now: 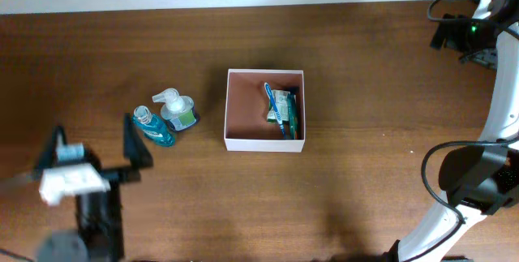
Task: Pack container
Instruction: 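Move the left gripper toward the teal Listerine bottle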
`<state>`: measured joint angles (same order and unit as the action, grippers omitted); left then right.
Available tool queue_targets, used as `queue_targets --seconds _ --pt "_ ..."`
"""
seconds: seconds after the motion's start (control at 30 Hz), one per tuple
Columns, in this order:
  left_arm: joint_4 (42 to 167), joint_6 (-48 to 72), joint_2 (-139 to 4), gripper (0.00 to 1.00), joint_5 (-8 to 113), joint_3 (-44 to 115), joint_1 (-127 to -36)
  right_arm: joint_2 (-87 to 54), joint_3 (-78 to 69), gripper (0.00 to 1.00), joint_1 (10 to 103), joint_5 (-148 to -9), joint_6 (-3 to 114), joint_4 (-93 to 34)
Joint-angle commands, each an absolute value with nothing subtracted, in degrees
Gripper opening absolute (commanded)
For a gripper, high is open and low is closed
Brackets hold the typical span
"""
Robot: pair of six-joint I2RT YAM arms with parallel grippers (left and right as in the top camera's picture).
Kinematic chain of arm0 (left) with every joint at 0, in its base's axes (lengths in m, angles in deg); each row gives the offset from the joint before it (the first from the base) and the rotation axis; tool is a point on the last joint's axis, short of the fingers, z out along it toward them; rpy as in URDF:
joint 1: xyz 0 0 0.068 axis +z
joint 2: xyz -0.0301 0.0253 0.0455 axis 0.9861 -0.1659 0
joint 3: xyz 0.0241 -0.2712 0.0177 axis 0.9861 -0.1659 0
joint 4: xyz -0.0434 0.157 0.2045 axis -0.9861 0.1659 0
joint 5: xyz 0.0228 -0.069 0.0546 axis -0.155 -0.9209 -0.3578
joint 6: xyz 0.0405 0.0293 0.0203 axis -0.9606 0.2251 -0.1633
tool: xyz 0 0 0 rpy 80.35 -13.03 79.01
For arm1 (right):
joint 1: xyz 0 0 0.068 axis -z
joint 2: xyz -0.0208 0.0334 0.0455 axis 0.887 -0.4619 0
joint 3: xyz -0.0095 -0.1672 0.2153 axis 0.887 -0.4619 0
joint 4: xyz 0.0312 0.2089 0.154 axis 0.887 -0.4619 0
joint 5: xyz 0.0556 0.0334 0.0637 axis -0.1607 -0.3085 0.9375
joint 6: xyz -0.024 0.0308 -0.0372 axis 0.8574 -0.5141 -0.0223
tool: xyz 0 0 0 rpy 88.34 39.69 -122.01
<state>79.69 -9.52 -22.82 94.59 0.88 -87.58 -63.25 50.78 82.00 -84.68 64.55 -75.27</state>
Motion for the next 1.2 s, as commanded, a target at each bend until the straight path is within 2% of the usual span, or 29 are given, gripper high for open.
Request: queue_targets --seconds 0.0,0.13,0.23,0.57,0.6,0.67,0.83,0.93,0.97,1.07,1.17 --pt "90.1 -12.1 -37.0 1.0 92.4 15.9 -87.3 -62.1 51.1 0.98 82.1 -84.2 64.1 -75.2" --pt "106.9 -12.0 -51.3 0.99 84.8 33.0 -87.3 -62.1 51.1 0.99 82.1 -84.2 64.1 -75.2" --pt "114.2 -12.0 -58.0 0.99 84.6 39.2 -87.3 -62.1 51.1 0.99 82.1 -84.2 64.1 -75.2" --pt "122.5 -13.1 -64.8 0.99 84.9 40.3 -87.3 -62.1 51.1 0.98 82.1 -84.2 64.1 -75.2" --pt "123.5 -14.2 -65.2 0.91 85.8 40.1 -87.2 -62.1 51.1 0.99 82.1 -84.2 64.1 -75.2" --pt "125.5 -14.3 -66.7 0.83 87.8 39.8 -86.9 -62.1 51.1 0.99 82.1 -84.2 64.1 -75.2" --pt "129.1 -12.6 -73.9 0.83 86.6 39.6 -86.5 -62.1 51.1 0.99 82.1 -84.2 64.1 -75.2" --pt "129.8 -12.6 -78.5 0.75 86.2 39.6 -86.5 -62.1 51.1 0.99 82.1 -84.2 64.1 -75.2" --pt "129.5 -12.6 -80.5 0.71 83.3 39.6 -86.2 -62.1 51.1 0.99 82.1 -84.2 64.1 -75.2" --pt "129.8 -12.6 -82.9 0.7 73.4 39.6 -83.9 -62.1 51.1 0.99 82.1 -84.2 64.1 -75.2" --pt "132.1 -12.2 -83.4 0.7 69.4 39.6 -80.7 -62.1 51.1 0.99 82.1 -84.2 64.1 -75.2"
